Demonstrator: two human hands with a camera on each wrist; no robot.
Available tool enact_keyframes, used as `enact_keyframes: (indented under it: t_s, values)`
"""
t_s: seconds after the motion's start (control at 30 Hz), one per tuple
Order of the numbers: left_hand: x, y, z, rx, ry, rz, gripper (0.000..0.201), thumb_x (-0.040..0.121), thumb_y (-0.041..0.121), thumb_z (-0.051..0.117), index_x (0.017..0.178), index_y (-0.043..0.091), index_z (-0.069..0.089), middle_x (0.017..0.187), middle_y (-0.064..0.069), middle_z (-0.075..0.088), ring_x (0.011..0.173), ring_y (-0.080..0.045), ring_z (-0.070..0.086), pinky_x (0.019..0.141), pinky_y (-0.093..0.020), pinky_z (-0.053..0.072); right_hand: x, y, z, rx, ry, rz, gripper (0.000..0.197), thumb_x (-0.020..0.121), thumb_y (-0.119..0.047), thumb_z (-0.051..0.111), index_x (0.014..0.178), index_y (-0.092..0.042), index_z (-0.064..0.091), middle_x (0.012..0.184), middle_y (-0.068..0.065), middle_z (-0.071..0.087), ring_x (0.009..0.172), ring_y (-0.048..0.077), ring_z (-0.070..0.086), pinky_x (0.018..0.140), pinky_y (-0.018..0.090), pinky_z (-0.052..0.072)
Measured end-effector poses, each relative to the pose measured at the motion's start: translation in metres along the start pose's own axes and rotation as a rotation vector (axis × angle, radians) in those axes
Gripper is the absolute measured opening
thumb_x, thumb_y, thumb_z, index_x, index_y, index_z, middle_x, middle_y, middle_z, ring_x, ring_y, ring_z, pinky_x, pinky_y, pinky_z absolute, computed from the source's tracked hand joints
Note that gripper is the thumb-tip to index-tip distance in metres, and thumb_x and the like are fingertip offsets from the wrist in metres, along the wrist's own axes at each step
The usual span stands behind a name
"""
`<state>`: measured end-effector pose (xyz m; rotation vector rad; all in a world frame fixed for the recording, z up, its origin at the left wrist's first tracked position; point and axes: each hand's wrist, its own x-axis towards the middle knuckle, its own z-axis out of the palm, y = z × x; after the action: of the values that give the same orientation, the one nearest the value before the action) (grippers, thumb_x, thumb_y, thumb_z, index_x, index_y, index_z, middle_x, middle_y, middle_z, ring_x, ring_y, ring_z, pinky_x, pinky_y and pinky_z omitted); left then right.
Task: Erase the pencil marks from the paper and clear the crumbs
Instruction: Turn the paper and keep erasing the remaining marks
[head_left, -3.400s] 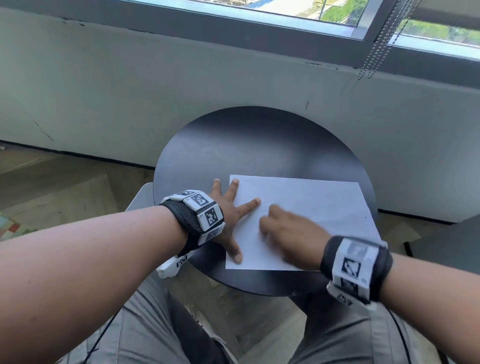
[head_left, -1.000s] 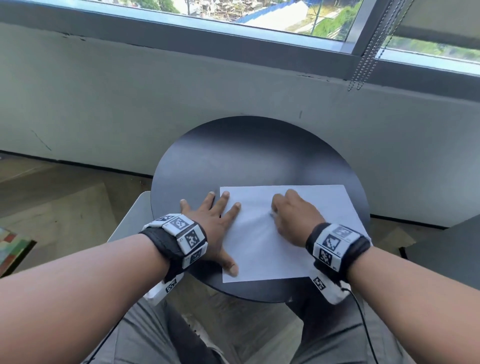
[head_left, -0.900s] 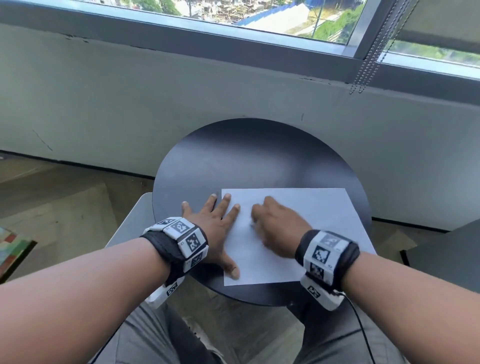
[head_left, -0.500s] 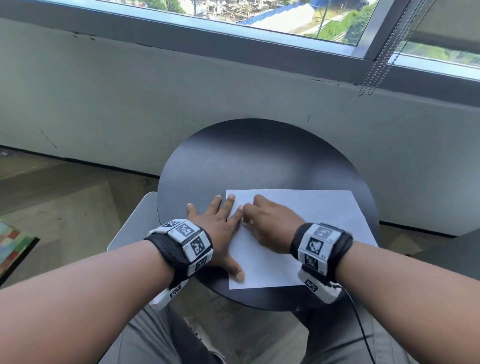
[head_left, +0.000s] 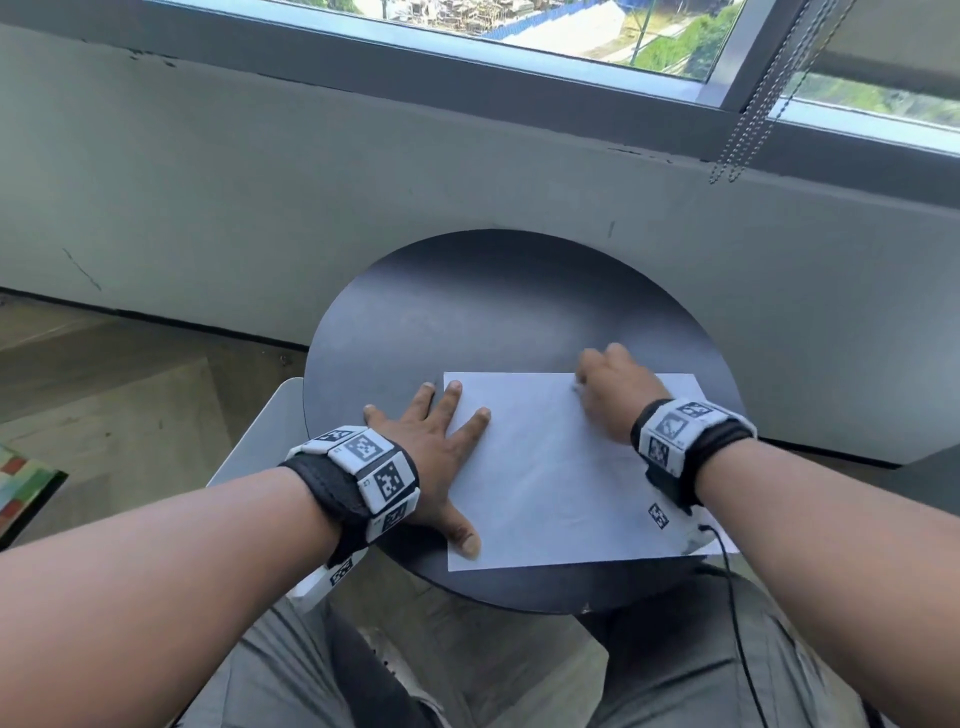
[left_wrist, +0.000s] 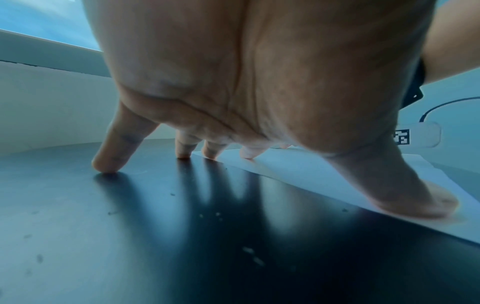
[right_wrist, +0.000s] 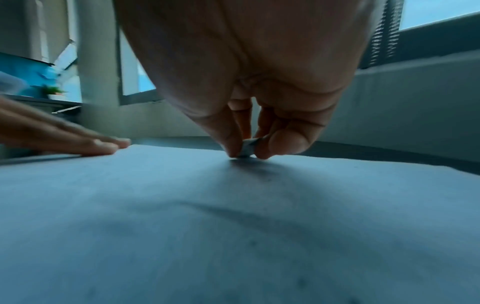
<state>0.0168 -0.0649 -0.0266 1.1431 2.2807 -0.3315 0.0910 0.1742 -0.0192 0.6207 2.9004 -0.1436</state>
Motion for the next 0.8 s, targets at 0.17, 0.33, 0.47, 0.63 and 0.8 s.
enact_keyframes:
  t_s: [0.17, 0.33, 0.47, 0.63, 0.8]
  values:
    - [0.002, 0.001, 0.0, 0.011, -0.008, -0.005, 0.15, 0.048, 0.092, 0.07, 0.153, 0.041, -0.025, 0.163, 0.0, -0.035, 0.152, -0.029, -0.024, 0.11, -0.08, 0.014, -0.039, -0.03, 0.016, 0.064, -0.104, -0.368, 0.016, 0.097, -0.029, 0.042, 0.105, -0.017, 0.049, 0.103, 0.007, 0.045, 0.081, 0.034, 0.055, 0.074, 0.043, 0.048]
    - [0.001, 0.0, -0.002, 0.014, -0.017, 0.005, 0.148, 0.048, 0.093, 0.068, 0.151, 0.045, -0.026, 0.162, 0.0, -0.036, 0.152, -0.03, -0.025, 0.108, -0.081, 0.016, -0.012, 0.022, 0.007, -0.021, 0.026, -0.048, 0.009, 0.094, -0.014, 0.047, 0.103, -0.011, 0.048, 0.099, 0.011, 0.041, 0.066, 0.033, 0.053, 0.066, 0.045, 0.051]
    - [0.002, 0.002, -0.001, 0.023, -0.003, -0.007, 0.147, 0.045, 0.092, 0.07, 0.149, 0.05, -0.025, 0.162, 0.0, -0.034, 0.153, -0.031, -0.022, 0.106, -0.08, 0.023, -0.033, -0.001, 0.013, 0.003, 0.022, -0.241, 0.014, 0.097, -0.019, 0.044, 0.109, -0.014, 0.048, 0.103, 0.009, 0.042, 0.079, 0.032, 0.053, 0.072, 0.043, 0.049]
    - [0.001, 0.006, -0.006, 0.037, -0.049, -0.009, 0.138, 0.051, 0.09, 0.071, 0.143, 0.061, -0.026, 0.16, -0.004, -0.038, 0.151, -0.035, -0.025, 0.103, -0.077, 0.029, -0.07, -0.028, 0.018, -0.021, -0.126, -0.498, 0.013, 0.096, -0.025, 0.046, 0.107, -0.018, 0.05, 0.103, 0.004, 0.044, 0.089, 0.025, 0.048, 0.076, 0.041, 0.046]
    - [-0.004, 0.01, -0.013, 0.046, -0.056, -0.005, 0.137, 0.054, 0.086, 0.074, 0.147, 0.058, -0.023, 0.162, -0.006, -0.035, 0.151, -0.038, -0.024, 0.106, -0.074, 0.029, -0.046, 0.017, 0.006, 0.031, 0.001, -0.182, 0.007, 0.093, -0.017, 0.047, 0.099, -0.014, 0.049, 0.097, 0.006, 0.041, 0.081, 0.032, 0.052, 0.072, 0.043, 0.05]
